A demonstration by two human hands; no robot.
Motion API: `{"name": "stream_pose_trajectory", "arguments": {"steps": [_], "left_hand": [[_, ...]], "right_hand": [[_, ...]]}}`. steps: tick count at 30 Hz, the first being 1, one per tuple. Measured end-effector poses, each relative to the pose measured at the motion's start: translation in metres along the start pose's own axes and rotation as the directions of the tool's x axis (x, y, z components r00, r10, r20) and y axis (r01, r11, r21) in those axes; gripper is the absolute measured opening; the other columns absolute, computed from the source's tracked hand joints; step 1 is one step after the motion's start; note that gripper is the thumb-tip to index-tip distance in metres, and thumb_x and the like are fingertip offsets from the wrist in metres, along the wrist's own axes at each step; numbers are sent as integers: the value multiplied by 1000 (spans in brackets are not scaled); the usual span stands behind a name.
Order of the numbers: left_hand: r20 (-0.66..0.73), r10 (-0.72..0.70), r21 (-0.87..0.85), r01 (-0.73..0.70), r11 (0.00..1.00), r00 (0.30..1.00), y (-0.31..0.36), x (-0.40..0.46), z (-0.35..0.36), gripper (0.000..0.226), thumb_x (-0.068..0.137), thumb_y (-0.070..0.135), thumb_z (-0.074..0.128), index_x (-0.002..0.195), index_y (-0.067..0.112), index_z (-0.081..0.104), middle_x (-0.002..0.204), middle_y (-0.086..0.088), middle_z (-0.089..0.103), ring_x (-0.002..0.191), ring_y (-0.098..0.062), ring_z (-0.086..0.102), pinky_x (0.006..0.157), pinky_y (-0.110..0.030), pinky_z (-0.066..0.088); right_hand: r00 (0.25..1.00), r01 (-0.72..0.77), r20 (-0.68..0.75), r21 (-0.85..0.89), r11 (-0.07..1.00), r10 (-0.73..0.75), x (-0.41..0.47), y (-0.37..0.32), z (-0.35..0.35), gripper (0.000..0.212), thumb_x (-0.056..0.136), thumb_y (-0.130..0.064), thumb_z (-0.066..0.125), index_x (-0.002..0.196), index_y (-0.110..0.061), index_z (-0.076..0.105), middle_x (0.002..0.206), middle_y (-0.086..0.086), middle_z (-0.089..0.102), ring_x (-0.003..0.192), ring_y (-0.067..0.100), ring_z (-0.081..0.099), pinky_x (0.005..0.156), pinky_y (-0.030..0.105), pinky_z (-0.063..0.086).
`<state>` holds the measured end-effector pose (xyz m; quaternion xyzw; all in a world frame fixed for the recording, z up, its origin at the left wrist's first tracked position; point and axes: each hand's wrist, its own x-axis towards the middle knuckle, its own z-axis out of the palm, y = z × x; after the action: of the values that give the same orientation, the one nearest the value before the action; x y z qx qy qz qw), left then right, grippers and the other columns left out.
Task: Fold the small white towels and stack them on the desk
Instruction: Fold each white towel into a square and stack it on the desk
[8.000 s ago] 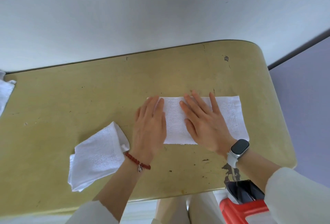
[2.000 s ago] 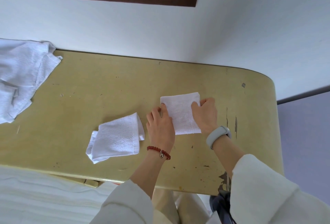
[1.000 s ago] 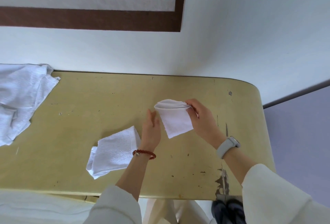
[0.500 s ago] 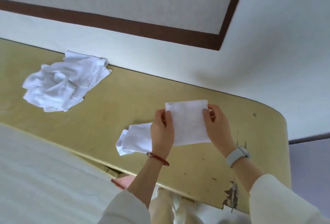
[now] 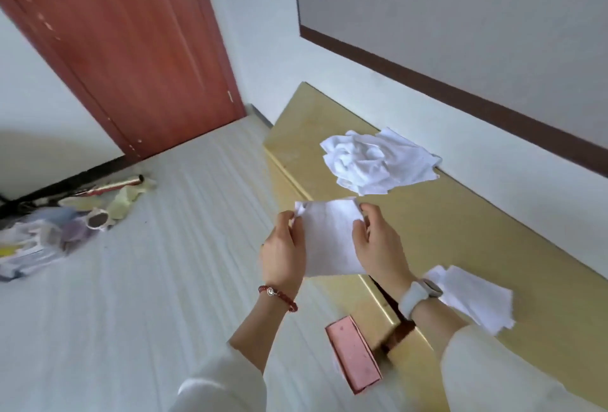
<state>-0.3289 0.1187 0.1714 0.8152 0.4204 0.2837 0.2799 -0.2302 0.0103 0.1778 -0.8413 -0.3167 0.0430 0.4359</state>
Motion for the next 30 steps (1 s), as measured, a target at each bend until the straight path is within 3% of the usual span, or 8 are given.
{"name": "stream_pose_trajectory", "arguments": {"steps": [5,10,18,23,26,30], "left_hand": [[-168,-95,54,106,993,981,-129,37,-144,23,97,20,38,114,11,51,83,-11,64,77,-34,58,59,-35,39],[-307,-209,61,238,969,928,-249,68,-265,21,96,21,39,109,9,52,78,-14,63,74,-37,58,61,-39,42],[-447,-387,0,432,902,807,-401,127,-383,20,96,21,42,106,7,53,76,-11,62,70,-33,56,54,-32,28],[-517,-442,-34,498,866,733,-488,211,-453,21,96,23,43,106,9,55,71,-3,55,71,-31,55,58,-34,35],[-551,-493,-93,537,838,673,-540,266,-502,20,95,23,44,104,9,55,73,0,55,73,-29,55,60,-34,39],[-593,-549,-147,591,793,589,-602,313,-567,20,96,23,43,101,10,56,74,1,55,69,-22,50,55,-29,37]], "right_hand": [[976,144,154,65,987,-152,-15,-137,142,24,93,-16,44,115,-9,51,99,10,62,87,33,57,65,30,35],[922,205,299,159,966,-245,-30,-255,269,20,93,-17,45,111,-8,51,80,-4,50,74,24,49,62,27,29],[784,249,521,232,940,-337,-14,-384,447,16,93,-21,46,105,-12,51,80,-6,53,73,20,51,66,29,36],[698,285,580,313,906,-420,32,-472,570,15,93,-21,46,104,-11,51,73,-13,50,69,20,51,64,31,39],[630,292,626,357,887,-459,65,-536,645,15,93,-17,45,102,-8,51,78,-5,53,74,22,52,68,33,40],[530,287,690,401,870,-493,84,-616,736,14,92,-15,46,100,-6,53,82,1,54,75,19,50,63,25,33]]}}
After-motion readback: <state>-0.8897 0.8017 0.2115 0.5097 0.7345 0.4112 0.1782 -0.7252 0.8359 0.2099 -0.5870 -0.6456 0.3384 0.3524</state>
